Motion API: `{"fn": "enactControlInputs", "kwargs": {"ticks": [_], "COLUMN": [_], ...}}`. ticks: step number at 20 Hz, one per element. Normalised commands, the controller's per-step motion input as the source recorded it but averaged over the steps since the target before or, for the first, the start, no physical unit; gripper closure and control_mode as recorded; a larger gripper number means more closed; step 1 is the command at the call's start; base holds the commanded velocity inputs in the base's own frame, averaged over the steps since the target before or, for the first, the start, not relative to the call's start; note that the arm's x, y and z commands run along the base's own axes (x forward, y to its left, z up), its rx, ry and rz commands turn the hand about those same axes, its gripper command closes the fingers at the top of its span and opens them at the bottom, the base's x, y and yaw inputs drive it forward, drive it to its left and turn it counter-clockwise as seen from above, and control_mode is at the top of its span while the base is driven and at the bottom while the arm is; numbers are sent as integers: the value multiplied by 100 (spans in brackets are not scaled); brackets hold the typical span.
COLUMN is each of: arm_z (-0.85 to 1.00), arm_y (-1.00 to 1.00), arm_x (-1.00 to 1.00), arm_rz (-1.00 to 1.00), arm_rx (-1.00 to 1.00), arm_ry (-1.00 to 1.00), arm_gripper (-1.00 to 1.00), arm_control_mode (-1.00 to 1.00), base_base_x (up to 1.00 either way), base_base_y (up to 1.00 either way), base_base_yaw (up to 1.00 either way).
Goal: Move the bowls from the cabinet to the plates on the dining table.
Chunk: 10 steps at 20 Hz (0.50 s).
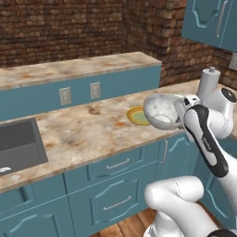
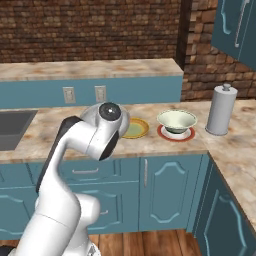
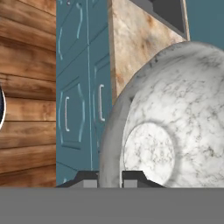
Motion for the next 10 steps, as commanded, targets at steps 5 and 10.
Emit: {"fn": "enactControlInputs", "kwargs": {"ticks": [5, 10], "arm_z": [-7, -13], "arm_y": [-13, -13], "arm_x": [48, 47], "arm_rz": [0, 0], "arm_rx": [-1, -1], "arm_ry": [1, 0], "arm_gripper": [100, 100], "arm_control_mode": [-100, -100], "base_base_x": [0, 0], "base_base_y": [0, 0], "base_base_yaw": [0, 0]}}
